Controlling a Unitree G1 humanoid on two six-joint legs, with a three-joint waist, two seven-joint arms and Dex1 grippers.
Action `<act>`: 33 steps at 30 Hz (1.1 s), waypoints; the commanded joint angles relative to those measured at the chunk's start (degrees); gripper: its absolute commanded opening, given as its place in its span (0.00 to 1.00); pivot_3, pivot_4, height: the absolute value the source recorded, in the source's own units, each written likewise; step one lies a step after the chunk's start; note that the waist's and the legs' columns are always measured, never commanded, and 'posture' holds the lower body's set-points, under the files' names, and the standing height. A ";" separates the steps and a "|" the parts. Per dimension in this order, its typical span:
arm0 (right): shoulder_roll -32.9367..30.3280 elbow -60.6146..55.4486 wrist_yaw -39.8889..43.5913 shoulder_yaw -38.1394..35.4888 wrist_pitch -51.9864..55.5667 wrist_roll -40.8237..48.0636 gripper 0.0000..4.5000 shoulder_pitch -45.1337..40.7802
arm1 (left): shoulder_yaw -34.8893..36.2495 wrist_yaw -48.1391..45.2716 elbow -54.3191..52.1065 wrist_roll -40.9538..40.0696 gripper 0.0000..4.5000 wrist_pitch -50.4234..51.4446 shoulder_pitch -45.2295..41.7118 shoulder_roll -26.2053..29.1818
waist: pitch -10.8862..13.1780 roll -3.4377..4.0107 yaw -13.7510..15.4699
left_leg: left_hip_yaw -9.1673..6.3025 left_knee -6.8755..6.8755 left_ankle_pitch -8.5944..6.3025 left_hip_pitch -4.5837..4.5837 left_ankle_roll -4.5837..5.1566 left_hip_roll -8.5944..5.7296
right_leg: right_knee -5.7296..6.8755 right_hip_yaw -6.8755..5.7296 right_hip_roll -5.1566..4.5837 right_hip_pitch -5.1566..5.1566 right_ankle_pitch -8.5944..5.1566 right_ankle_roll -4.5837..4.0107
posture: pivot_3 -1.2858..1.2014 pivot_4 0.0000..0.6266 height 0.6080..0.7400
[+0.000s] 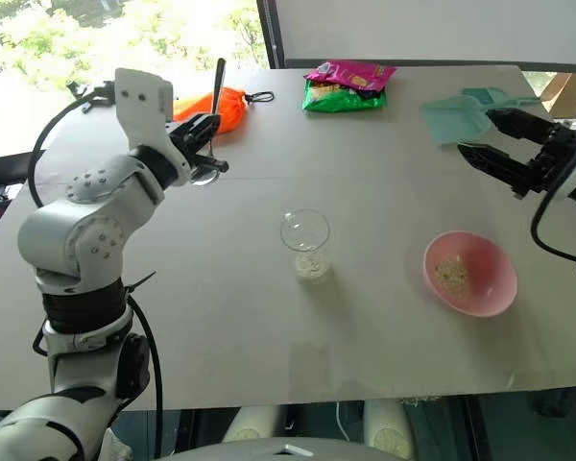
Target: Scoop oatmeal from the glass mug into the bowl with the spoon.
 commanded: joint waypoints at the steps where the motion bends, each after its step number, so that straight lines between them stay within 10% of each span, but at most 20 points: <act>1: 2.03 -8.45 -7.43 -0.09 0.10 -4.50 1.00 -0.75 | -3.18 -6.64 1.80 0.17 0.01 -6.49 -2.65 -0.02 | 0.00 0.00 -0.18 | 0.00 0.01 0.00 0.00 0.00 0.00 | 0.00 0.00 0.00 0.00 0.00 0.00 | 0.52 0.24 1.00; 19: 24.13 -19.09 -32.12 1.09 28.60 17.78 1.00 -15.43 | -16.24 -35.29 27.08 14.30 0.01 -51.85 -9.31 -0.27 | 0.00 0.02 -1.74 | -0.40 0.40 0.00 -0.10 0.02 -0.05 | 0.11 -0.34 0.05 0.15 0.00 0.01 | 0.52 0.24 1.00; 33: 28.69 -13.12 -35.24 3.05 29.62 15.51 1.00 -21.17 | -15.50 -38.84 30.23 16.16 0.01 -58.45 -10.46 -1.43 | 0.00 0.03 -2.21 | -0.55 0.59 0.01 -0.07 0.03 -0.06 | 0.55 -0.45 0.07 0.11 0.00 0.00 | 0.52 0.24 1.00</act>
